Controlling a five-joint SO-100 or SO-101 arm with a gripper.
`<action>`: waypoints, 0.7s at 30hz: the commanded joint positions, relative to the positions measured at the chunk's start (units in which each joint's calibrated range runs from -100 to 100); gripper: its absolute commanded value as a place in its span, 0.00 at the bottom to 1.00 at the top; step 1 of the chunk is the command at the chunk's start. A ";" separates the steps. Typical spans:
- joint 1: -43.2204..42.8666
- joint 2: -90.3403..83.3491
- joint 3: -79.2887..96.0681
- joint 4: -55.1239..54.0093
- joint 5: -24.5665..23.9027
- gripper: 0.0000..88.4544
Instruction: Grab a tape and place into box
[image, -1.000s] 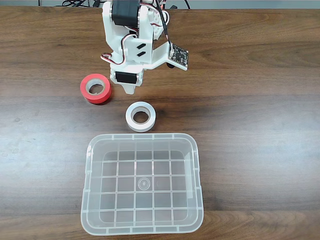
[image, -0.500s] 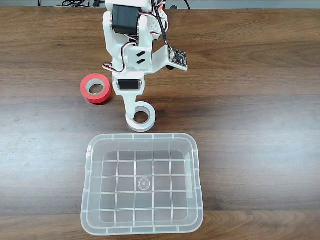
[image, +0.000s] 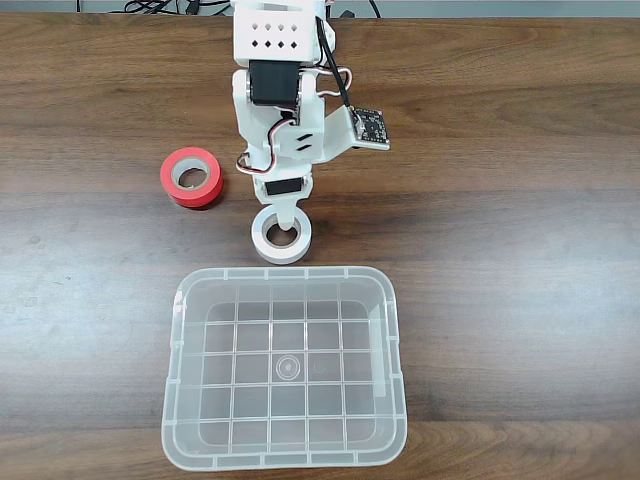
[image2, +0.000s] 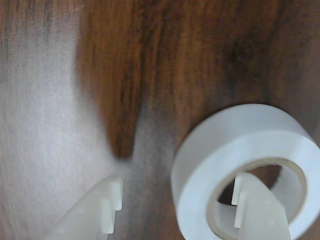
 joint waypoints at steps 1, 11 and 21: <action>0.42 1.22 -4.93 -1.47 0.14 0.23; 0.49 0.82 -6.86 -1.05 0.19 0.08; 3.78 0.74 -14.83 6.06 0.19 0.08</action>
